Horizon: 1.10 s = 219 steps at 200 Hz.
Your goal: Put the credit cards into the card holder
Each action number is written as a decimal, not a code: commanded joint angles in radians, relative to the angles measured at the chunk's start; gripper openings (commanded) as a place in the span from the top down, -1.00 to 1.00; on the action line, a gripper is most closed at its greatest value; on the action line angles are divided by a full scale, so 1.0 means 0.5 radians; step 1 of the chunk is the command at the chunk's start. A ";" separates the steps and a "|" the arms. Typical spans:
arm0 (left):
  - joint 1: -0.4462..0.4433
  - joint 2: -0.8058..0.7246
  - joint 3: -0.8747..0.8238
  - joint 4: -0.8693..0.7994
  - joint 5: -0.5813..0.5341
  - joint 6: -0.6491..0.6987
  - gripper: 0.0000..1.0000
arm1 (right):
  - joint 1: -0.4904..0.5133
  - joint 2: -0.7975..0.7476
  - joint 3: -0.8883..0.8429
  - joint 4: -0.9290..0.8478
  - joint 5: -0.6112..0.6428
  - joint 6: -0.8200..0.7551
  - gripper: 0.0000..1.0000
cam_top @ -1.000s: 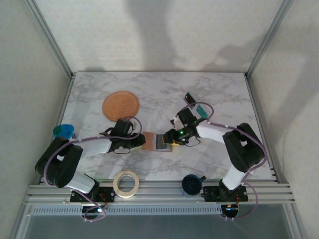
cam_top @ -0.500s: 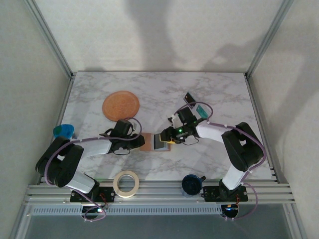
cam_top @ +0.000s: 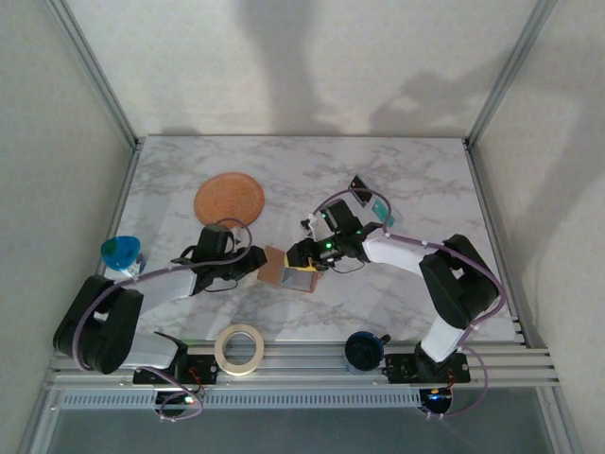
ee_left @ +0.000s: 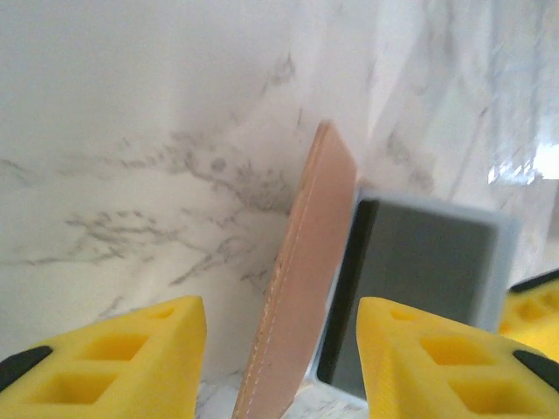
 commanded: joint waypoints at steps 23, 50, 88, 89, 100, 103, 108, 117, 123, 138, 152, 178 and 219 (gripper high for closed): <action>0.174 -0.178 -0.087 -0.067 -0.020 -0.083 0.15 | 0.068 0.117 0.142 -0.008 0.067 0.030 -0.05; 0.213 -0.229 -0.093 -0.098 0.027 -0.034 0.24 | 0.079 0.225 0.240 0.004 0.077 0.041 -0.07; 0.210 -0.150 -0.040 -0.082 0.215 0.058 0.20 | 0.138 0.236 0.329 -0.128 0.221 0.023 -0.12; 0.209 -0.148 -0.039 -0.084 0.218 0.060 0.19 | 0.138 0.230 0.330 -0.144 0.235 0.019 -0.12; 0.170 -0.129 -0.024 -0.093 0.228 0.094 0.16 | 0.122 0.161 0.321 -0.296 0.379 -0.018 -0.15; 0.162 -0.121 -0.020 -0.092 0.230 0.097 0.15 | 0.114 0.137 0.310 -0.326 0.404 -0.023 -0.16; 0.141 -0.106 -0.011 -0.089 0.232 0.103 0.15 | 0.101 0.102 0.285 -0.367 0.440 -0.027 -0.16; 0.108 -0.072 0.005 -0.078 0.236 0.104 0.16 | 0.098 0.028 0.214 -0.386 0.465 -0.019 -0.17; 0.082 -0.045 0.019 -0.074 0.239 0.115 0.18 | 0.059 -0.017 0.153 -0.384 0.478 -0.007 -0.18; 0.028 0.017 0.056 -0.097 0.236 0.158 0.24 | 0.025 -0.082 0.052 -0.392 0.478 0.003 -0.21; 0.010 0.045 0.059 -0.082 0.225 0.167 0.25 | 0.016 -0.097 -0.016 -0.392 0.474 0.011 -0.23; -0.007 0.117 0.074 -0.065 0.243 0.180 0.29 | 0.006 -0.104 -0.116 -0.312 0.483 0.077 -0.25; -0.064 0.175 0.075 -0.070 0.222 0.199 0.44 | 0.000 -0.012 -0.112 -0.224 0.403 0.108 -0.30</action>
